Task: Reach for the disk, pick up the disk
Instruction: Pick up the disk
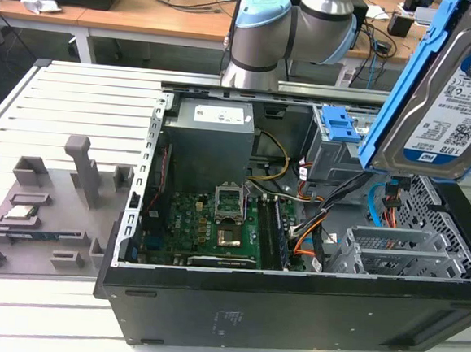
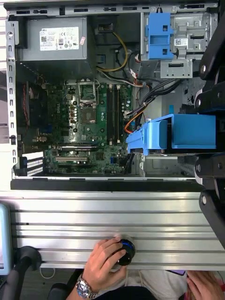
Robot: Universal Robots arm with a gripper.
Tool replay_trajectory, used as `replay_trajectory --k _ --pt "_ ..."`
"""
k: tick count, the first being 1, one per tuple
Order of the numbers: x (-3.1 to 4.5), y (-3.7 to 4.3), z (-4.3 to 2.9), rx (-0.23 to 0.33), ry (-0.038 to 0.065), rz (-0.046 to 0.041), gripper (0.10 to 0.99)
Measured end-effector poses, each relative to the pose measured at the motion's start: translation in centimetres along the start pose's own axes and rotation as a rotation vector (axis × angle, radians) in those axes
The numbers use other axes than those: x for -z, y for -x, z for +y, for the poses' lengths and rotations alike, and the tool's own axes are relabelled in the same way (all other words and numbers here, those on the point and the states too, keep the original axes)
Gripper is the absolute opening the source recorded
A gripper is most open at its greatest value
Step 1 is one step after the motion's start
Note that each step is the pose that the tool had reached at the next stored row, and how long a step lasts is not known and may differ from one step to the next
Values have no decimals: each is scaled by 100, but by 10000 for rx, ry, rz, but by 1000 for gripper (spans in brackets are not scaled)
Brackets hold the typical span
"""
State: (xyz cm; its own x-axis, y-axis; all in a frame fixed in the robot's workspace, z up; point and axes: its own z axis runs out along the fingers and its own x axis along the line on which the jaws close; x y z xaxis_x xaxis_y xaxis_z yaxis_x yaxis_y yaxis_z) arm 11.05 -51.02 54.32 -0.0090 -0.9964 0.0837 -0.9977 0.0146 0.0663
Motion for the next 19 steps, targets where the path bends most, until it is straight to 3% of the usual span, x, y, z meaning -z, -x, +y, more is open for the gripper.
replay_trajectory --k 19 --pt "-59 -470 -8 -11 -1 164 361"
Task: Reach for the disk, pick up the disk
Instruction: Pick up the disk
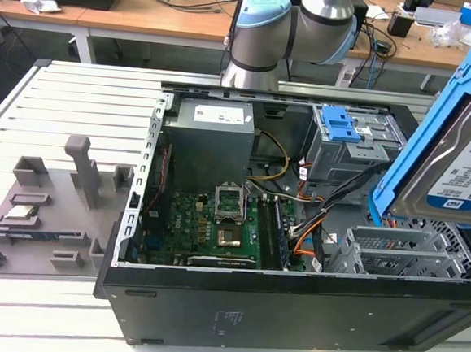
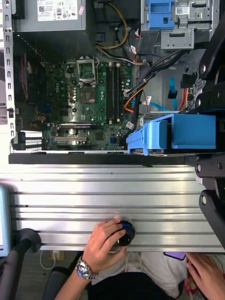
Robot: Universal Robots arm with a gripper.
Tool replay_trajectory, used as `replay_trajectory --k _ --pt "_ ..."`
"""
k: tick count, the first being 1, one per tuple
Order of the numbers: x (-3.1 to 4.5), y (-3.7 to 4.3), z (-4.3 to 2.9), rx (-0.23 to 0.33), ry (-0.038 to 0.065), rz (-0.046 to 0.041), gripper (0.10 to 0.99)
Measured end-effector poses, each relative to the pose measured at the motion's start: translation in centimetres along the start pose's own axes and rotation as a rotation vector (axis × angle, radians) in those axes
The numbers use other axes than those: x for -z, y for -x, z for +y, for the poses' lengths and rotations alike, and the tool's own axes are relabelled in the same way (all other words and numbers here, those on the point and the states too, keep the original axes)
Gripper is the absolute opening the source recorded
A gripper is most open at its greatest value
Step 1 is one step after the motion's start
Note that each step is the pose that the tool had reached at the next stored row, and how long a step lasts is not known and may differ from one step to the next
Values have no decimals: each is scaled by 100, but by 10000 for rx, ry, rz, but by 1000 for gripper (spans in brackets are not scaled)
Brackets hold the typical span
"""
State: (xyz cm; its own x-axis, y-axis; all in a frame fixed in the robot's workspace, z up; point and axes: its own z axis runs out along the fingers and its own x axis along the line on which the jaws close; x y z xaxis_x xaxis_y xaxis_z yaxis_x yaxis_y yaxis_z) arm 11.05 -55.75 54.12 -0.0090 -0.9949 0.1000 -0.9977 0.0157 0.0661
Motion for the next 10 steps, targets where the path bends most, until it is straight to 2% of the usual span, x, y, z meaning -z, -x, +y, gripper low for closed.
replay_trajectory --k 7,10 --pt "-33 -150 -3 -4 -1 56 361" --pt "-120 -168 -11 -3 -1 55 361"
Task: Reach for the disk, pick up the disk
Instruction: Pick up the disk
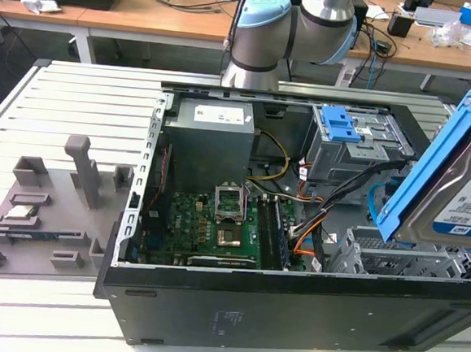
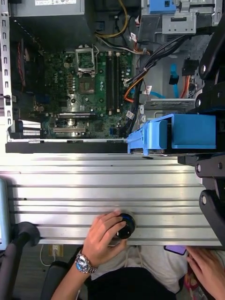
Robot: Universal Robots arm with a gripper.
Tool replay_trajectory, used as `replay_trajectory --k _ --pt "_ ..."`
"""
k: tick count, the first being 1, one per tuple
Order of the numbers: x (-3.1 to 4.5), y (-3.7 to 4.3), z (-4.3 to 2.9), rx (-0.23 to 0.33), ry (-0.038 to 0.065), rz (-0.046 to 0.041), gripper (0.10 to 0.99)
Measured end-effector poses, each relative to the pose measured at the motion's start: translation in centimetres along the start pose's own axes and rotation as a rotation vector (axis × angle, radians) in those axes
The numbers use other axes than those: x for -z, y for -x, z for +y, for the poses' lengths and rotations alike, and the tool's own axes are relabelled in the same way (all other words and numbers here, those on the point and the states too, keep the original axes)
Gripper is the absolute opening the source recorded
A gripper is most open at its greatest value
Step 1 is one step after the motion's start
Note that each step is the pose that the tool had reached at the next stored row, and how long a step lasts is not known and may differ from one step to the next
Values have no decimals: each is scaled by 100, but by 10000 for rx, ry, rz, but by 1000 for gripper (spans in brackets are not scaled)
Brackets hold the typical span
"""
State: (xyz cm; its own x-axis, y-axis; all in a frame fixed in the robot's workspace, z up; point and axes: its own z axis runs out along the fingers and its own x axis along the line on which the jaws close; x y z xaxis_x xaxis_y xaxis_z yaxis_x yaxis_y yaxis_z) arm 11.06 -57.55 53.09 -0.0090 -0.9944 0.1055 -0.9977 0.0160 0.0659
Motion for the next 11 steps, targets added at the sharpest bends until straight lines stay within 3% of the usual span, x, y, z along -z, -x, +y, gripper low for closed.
replay_trajectory --k 4,5,7,8,9,11 --pt "-114 12 -20 1 0 -11 361" --pt "-114 13 -20 6 1 -95 361" --pt "-115 12 -21 32 4 -474 361" --pt "-115 13 -21 53 7 -794 361" --pt "-115 12 -22 66 9 -982 361" --pt "-116 13 -26 85 11 -1246 361"
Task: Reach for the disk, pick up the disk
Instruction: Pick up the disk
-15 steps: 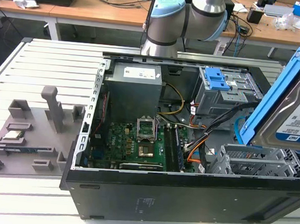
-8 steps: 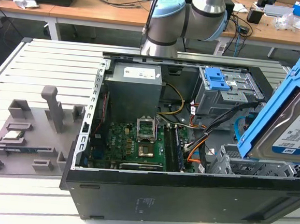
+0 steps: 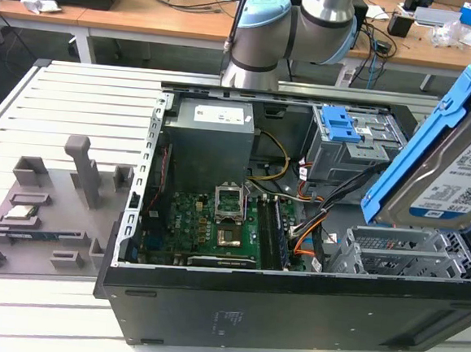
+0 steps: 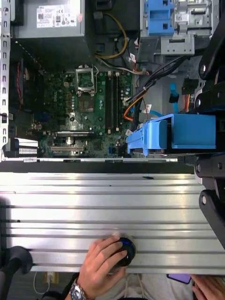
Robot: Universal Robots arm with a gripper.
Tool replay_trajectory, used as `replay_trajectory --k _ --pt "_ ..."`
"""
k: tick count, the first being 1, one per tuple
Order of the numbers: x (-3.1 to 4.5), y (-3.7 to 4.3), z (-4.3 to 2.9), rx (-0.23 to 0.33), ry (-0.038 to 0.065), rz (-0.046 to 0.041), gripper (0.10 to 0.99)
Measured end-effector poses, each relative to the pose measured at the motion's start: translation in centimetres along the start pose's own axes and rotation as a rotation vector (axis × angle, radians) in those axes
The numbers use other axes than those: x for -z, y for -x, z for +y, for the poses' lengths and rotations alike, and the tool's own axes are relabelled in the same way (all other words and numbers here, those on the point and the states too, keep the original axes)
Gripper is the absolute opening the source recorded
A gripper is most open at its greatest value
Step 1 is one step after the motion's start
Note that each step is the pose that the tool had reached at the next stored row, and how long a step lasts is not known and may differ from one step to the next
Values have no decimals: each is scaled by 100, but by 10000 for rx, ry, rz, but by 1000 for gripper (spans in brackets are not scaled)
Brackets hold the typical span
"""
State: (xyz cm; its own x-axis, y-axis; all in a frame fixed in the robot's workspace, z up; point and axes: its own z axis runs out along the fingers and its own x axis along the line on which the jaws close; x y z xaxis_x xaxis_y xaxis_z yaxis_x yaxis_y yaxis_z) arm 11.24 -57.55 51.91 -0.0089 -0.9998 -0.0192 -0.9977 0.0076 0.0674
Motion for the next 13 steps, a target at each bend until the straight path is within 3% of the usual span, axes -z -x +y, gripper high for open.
replay_trajectory --k 2,8,10,13 --pt "-6 0 -14 7 2 -146 361" --pt "-28 22 -98 2 4 -141 361" --pt "-47 66 -164 2 8 -135 361" --pt "-67 111 -209 2 11 -128 361"
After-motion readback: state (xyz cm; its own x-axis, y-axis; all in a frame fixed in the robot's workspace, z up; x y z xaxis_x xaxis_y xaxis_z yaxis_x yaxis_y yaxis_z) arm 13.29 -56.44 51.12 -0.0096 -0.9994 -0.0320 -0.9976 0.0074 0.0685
